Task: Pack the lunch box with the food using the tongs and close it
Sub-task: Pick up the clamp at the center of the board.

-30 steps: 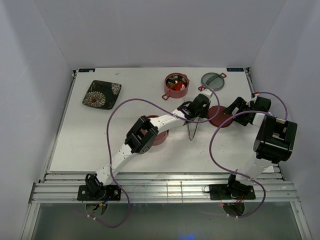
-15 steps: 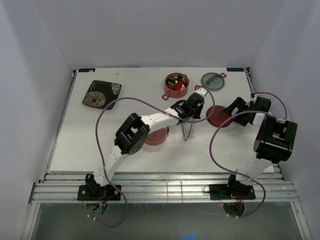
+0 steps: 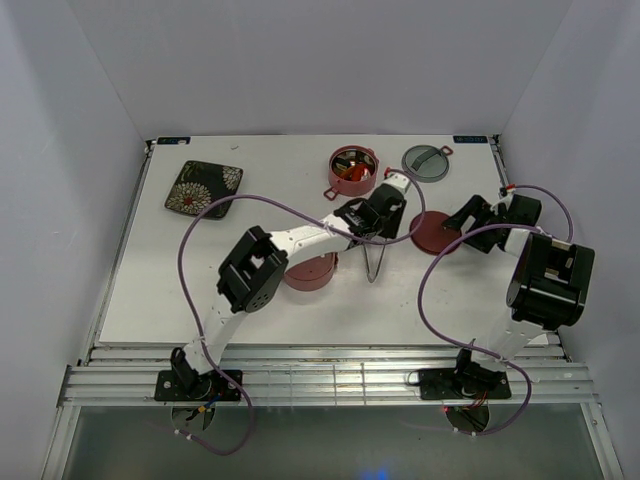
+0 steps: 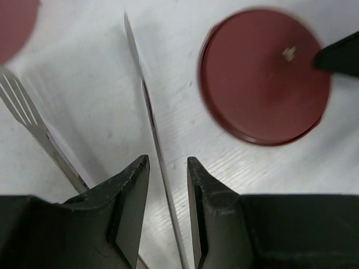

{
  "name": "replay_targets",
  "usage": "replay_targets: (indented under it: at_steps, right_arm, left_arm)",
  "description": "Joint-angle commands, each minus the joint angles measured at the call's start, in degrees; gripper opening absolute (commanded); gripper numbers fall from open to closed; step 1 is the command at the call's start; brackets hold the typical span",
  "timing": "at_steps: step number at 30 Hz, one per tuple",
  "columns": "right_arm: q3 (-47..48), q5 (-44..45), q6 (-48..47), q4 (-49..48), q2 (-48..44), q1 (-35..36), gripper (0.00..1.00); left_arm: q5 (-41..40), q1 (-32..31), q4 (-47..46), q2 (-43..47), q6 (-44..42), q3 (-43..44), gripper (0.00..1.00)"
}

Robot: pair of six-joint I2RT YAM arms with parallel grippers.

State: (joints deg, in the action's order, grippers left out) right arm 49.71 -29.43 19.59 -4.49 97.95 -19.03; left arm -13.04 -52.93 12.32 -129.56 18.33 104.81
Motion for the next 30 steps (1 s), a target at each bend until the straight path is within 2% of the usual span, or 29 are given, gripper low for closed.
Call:
replay_targets:
  at_steps: [1,10,12,13,16,20,24,26,30]
  right_arm:
    - [-0.7,-1.7,0.5,-0.8,-2.2,0.2,0.95]
    - [-0.6,-1.9,0.6,-1.1,-1.9,0.2,0.95]
    - [-0.6,-1.8,0.6,-1.1,-1.9,0.2,0.95]
    - [-0.5,-1.8,0.6,-1.1,-1.9,0.2,0.95]
    - [-0.5,-1.7,0.6,-1.1,-2.1,0.2,0.95]
    - [-0.3,-1.9,0.7,-1.1,-1.9,0.2,0.95]
    - [-0.3,-2.6,1.1,-1.3,-1.7,0.3,0.95]
    - [-0.3,-2.9,1.4,-1.6,-1.5,0.2,0.95]
    - [-0.8,-4.7,2.5,-2.8,-0.8,0.2,0.95]
  left_arm:
    - [0.0,0.1,2.3,-0.8,0.7,-0.7,0.44]
    - [-1.2,0.2,2.4,-4.7,0.8,0.1,0.42]
    - [-1.5,0.1,2.6,-5.2,0.7,0.1,0.36]
    - [-1.6,0.1,2.6,-5.3,0.7,0.0,0.28]
    - [-1.6,0.1,3.5,-4.6,0.8,-0.4,0.13]
    - [-1.9,-0.1,6.4,-0.5,0.4,0.1,0.00]
    - [-2.3,-0.5,10.9,7.5,-0.4,2.0,0.00]
    - [-3.2,-0.6,16.3,9.7,-0.7,5.6,0.00]
    - [-9.8,-0.6,24.8,15.1,-2.7,9.9,0.00]
